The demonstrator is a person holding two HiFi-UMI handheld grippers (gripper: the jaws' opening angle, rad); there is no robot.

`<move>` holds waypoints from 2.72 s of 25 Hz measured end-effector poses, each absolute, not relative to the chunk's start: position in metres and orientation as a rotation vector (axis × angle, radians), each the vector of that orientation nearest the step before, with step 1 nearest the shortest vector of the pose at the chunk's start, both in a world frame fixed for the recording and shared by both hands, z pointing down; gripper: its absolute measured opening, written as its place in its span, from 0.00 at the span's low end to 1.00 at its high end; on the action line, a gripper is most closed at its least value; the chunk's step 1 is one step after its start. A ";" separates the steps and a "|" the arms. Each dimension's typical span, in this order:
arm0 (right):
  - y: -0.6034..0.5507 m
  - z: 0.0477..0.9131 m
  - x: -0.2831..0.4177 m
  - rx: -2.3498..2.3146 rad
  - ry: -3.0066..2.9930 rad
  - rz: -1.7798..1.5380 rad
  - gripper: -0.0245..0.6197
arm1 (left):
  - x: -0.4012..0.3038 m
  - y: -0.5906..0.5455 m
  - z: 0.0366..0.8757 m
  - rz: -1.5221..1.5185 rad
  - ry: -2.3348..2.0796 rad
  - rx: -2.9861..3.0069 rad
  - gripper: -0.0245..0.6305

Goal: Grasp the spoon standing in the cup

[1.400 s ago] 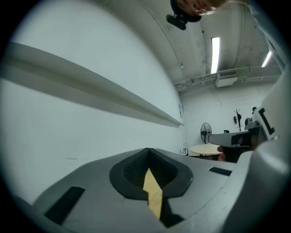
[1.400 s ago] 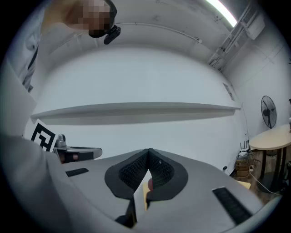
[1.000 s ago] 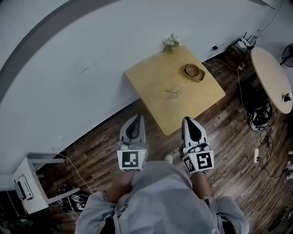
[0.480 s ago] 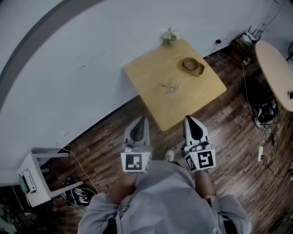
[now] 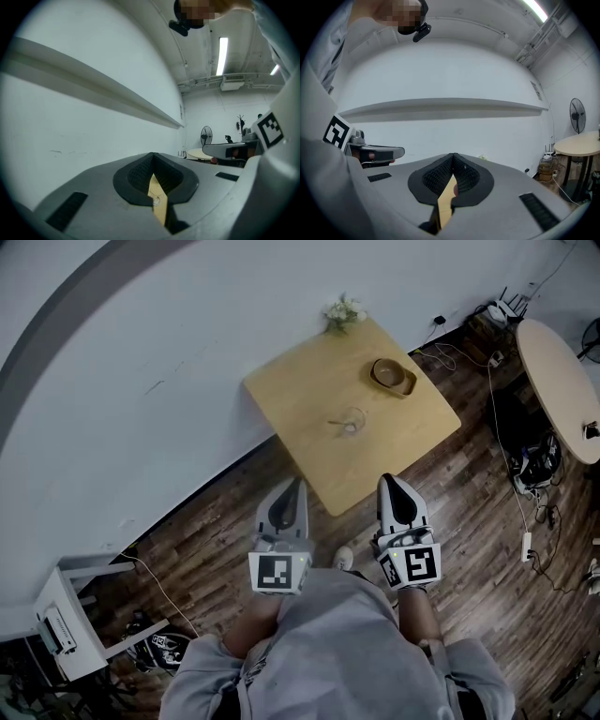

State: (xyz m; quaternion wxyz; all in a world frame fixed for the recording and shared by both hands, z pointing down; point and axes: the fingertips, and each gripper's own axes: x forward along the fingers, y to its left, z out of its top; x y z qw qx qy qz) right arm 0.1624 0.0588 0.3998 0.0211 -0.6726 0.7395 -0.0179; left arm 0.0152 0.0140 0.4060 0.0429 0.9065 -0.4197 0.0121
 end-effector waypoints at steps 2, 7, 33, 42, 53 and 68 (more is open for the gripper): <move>0.047 0.400 0.162 -2.120 2.276 -0.049 0.04 | 0.016 -0.002 0.402 0.009 -1.257 2.786 0.04; 0.014 0.398 0.159 -2.188 2.215 -0.041 0.04 | 0.003 -0.044 0.393 -0.026 -1.218 2.850 0.04; -0.096 0.458 0.166 -2.239 2.533 0.066 0.04 | -0.036 -0.147 0.396 0.005 -1.402 2.764 0.04; -0.109 0.529 0.155 -2.129 2.968 0.132 0.32 | -0.032 -0.137 0.400 0.045 -1.551 2.696 0.04; -0.130 0.591 0.148 -1.993 3.206 0.085 0.28 | -0.061 -0.134 0.407 0.087 -1.744 2.552 0.04; -0.141 0.654 0.152 -2.015 3.441 0.081 0.20 | -0.102 -0.122 0.417 0.110 -1.905 2.392 0.04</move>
